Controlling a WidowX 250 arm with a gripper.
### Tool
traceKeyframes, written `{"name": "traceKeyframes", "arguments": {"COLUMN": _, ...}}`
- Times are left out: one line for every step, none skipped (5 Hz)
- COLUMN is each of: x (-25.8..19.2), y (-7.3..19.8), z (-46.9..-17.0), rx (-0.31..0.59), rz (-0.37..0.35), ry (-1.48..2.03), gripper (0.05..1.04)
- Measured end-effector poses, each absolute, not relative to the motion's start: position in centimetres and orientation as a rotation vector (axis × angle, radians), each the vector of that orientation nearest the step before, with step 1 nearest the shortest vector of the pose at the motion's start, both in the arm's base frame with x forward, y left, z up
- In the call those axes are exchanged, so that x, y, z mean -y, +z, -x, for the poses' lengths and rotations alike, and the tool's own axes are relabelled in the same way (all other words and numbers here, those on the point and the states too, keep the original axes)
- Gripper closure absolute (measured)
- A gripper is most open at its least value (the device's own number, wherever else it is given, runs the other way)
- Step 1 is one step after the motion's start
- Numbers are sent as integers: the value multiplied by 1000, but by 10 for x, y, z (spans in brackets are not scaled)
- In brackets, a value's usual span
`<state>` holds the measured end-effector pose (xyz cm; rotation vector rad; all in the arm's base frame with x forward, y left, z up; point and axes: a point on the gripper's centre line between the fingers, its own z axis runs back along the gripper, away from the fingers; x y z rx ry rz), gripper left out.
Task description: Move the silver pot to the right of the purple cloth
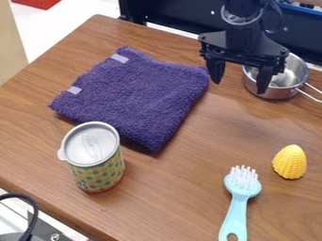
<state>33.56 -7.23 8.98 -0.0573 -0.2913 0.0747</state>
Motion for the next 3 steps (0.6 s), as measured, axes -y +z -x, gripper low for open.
{"name": "traceKeyframes", "arguments": {"x": 71, "y": 78, "z": -332, "rx": 251, "rz": 49, "ry": 90, "gripper": 83}}
{"name": "traceKeyframes", "arguments": {"x": 70, "y": 76, "z": -347, "rx": 222, "rz": 57, "ry": 308, "gripper": 83}}
{"name": "traceKeyframes", "arguments": {"x": 70, "y": 78, "z": -361, "rx": 298, "rz": 107, "ry": 550, "gripper": 83}}
